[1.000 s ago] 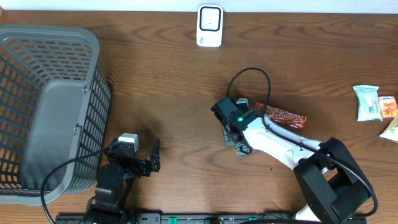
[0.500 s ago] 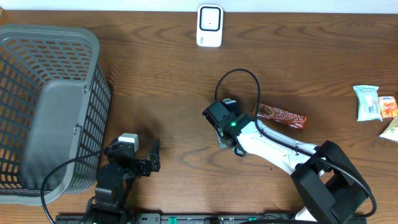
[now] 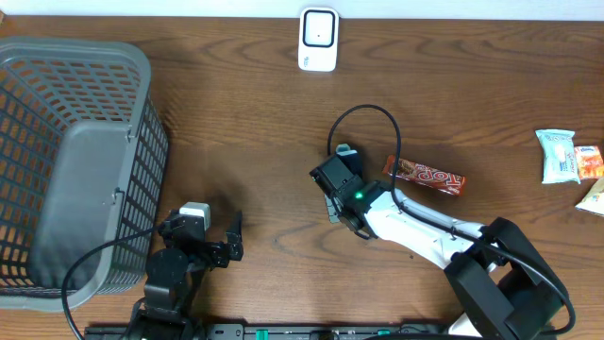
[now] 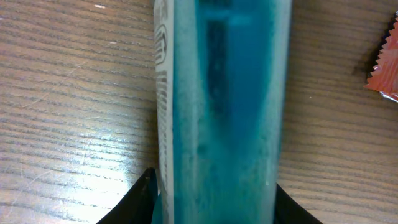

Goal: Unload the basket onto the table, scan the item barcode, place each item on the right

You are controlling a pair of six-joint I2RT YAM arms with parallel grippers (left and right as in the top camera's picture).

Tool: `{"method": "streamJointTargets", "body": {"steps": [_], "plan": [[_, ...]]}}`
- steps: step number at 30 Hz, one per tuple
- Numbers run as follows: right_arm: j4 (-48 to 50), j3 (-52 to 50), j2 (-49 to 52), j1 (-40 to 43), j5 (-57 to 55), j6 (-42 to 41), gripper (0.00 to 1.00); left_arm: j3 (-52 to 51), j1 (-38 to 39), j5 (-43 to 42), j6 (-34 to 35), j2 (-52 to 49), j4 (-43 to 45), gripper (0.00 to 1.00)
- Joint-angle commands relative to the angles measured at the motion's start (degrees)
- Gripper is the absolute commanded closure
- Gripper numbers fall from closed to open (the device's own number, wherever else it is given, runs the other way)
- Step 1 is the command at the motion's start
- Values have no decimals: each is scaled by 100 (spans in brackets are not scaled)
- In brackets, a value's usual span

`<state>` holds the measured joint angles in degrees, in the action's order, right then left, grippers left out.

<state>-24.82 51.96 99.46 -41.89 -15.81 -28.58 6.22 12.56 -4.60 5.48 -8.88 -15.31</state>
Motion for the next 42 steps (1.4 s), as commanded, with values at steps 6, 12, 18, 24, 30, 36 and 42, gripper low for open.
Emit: {"method": "streamJointTargets", "body": {"steps": [6,12,18,24,30,36,42], "plan": [[-170,-85,190,68,662,-105,90,-125,17,-52,-94,4,-63,2],[-380,337,190,623,2507,820,99,-125,17,-52,-94,4,-63,2],[-461,365,190,1453,4903,2085,99,-125,17,-52,-94,4,-63,2],[-461,365,190,2212,6640,2907,99,-125,17,-52,-94,4,-63,2],[-448,365,188,2371,7639,3482,99,-125,17,-52,-94,4,-63,2],[-555,365,190,2232,6721,3340,99,-125,17,-52,-94,2,-63,2],[-422,365,190,2192,6964,3338,99,-125,17,-52,-94,4,-63,2]]}}
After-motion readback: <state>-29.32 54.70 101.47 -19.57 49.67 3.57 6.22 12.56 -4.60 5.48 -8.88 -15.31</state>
